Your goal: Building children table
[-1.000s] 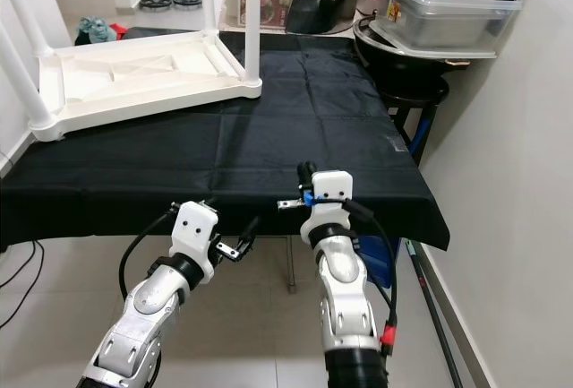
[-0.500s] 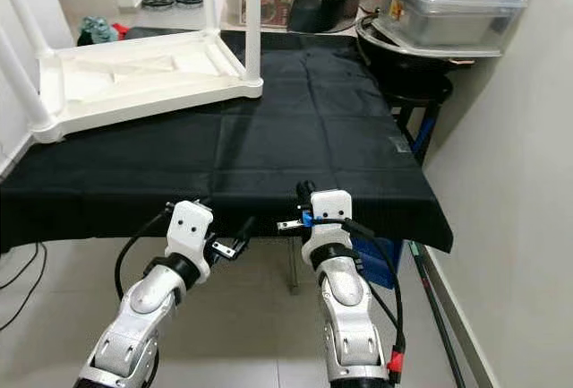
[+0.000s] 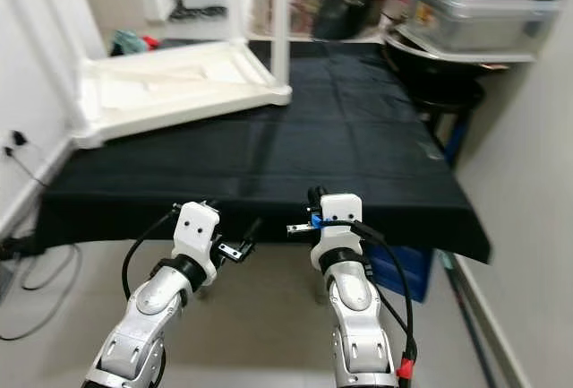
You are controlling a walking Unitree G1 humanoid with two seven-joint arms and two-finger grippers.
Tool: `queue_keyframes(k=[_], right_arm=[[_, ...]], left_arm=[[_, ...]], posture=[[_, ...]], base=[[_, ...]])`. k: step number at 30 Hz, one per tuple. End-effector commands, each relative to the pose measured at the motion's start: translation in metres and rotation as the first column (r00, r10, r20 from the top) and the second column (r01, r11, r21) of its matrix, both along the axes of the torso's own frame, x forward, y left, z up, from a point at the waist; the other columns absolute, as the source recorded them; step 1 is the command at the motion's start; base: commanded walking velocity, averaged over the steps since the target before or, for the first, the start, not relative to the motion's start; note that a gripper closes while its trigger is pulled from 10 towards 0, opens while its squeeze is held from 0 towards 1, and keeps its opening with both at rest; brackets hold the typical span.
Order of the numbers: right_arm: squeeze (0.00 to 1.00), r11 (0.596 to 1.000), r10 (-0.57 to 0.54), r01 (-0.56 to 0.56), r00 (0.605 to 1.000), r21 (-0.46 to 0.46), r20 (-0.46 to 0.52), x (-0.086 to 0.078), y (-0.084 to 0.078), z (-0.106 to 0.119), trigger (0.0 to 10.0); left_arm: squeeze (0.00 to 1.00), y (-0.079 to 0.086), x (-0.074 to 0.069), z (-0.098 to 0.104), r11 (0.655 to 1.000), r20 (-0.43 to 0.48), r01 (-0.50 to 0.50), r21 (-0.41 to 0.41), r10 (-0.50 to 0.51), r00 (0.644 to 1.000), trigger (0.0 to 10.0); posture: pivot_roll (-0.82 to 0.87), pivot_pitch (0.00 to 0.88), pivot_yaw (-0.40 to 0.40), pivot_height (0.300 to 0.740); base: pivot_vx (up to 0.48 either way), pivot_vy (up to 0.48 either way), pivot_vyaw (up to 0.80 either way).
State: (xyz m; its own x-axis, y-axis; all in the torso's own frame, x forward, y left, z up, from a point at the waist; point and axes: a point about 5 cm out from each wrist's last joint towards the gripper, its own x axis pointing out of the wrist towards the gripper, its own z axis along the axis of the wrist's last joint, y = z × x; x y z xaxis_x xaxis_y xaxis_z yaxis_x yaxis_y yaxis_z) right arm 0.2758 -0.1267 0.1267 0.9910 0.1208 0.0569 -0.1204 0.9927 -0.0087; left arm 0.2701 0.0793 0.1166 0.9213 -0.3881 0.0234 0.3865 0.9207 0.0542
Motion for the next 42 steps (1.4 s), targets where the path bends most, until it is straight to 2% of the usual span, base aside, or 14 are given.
queue_keyframes(k=[1,7,9,15,19,20,21,22,31,32,33,42], right_arm=[[0.0,0.999,-0.012,0.012,1.0,0.033,-0.007,-0.0029,0.0017,0.0007,10.0],[0.0,0.999,-0.032,0.032,0.999,0.028,-0.02,-0.0039,-0.0001,0.0001,10.0],[0.0,0.998,-0.06,0.059,0.998,-0.036,-0.028,-0.0041,-0.0016,0.0,10.0],[0.0,0.996,-0.087,0.085,0.995,-0.042,-0.051,-0.0046,-0.0037,-0.0016,10.0],[0.0,0.999,-0.047,0.047,0.998,-0.007,-0.044,-0.0047,-0.0003,-0.0002,10.0],[0.83,0.999,-0.044,0.043,0.998,-0.012,-0.043,-0.0051,0.0005,0.0001,10.0],[0.83,0.999,-0.044,0.043,0.998,-0.012,-0.043,-0.0051,0.0005,0.0001,10.0],[1.0,0.999,-0.04,0.04,0.998,-0.011,-0.041,-0.0055,0.001,0.0003,10.0],[1.0,0.999,-0.04,0.04,0.998,0.0,-0.055,-0.0065,0.0016,-0.0004,10.0],[0.96,0.999,-0.037,0.037,0.998,0.003,-0.058,-0.0067,0.0018,-0.0007,10.0],[0.0,0.999,-0.038,0.038,0.997,0.0,-0.062,-0.0069,0.0016,-0.0014,10.0],[0.0,0.999,-0.049,0.049,0.996,0.003,-0.073,-0.0082,-0.0005,-0.0043,10.0]], left_arm=[[0.0,-0.0014,-0.0002,0.001,1.0,-0.009,0.009,-0.007,-0.009,1.0,10.0],[0.0,-0.0009,-0.0008,0.0012,1.0,-0.01,0.009,-0.005,-0.009,1.0,10.0],[0.0,-0.0009,-0.001,0.0022,1.0,-0.007,0.012,0.004,-0.012,1.0,10.0],[0.0,-0.0014,-0.0009,0.0036,1.0,-0.004,0.018,0.011,-0.018,1.0,10.0],[0.0,-0.0011,-0.0008,0.0044,1.0,-0.005,0.012,0.003,-0.012,1.0,10.0],[0.0,-0.0011,-0.0009,0.0051,1.0,-0.001,0.012,0.003,-0.012,1.0,10.0],[0.0,-0.0011,-0.0009,0.0051,1.0,-0.001,0.012,0.003,-0.012,1.0,10.0],[0.0,-0.001,-0.0012,0.0051,1.0,-0.001,0.012,0.003,-0.012,1.0,10.0],[0.0,-0.0009,-0.0026,0.0068,1.0,0.004,0.006,0.003,-0.006,1.0,10.0],[0.0,-0.0004,-0.0027,0.0075,1.0,0.007,0.003,-0.001,-0.003,1.0,10.0],[0.0,-0.0004,-0.0032,0.0078,1.0,0.01,0.003,-0.005,-0.003,1.0,10.0],[0.0,-0.0033,-0.0059,0.0086,1.0,0.02,0.013,-0.007,-0.012,1.0,10.0]], posture=[[0.08,0.0,-0.038,0.74],[0.08,0.0,-0.038,0.74],[0.08,0.0,-0.034,0.74],[0.08,0.002,-0.035,0.74],[0.08,0.003,-0.034,0.74],[0.08,0.004,-0.034,0.74],[0.08,0.004,-0.034,0.74],[0.08,0.006,-0.033,0.74],[0.08,0.004,-0.032,0.74],[0.08,0.004,-0.032,0.74],[0.08,0.0,-0.034,0.74],[0.08,0.0,-0.036,0.74]], base=[[0.0,0.48,0.0],[0.0,0.48,0.0],[0.0,0.48,0.0],[0.0,0.469,0.0],[0.0,0.0,0.0],[0.0,0.0,0.0],[0.0,0.0,0.0],[0.0,0.0,0.0],[0.0,0.0,0.0],[0.0,0.0,0.0],[0.285,0.0,0.0],[0.426,0.0,0.0]])
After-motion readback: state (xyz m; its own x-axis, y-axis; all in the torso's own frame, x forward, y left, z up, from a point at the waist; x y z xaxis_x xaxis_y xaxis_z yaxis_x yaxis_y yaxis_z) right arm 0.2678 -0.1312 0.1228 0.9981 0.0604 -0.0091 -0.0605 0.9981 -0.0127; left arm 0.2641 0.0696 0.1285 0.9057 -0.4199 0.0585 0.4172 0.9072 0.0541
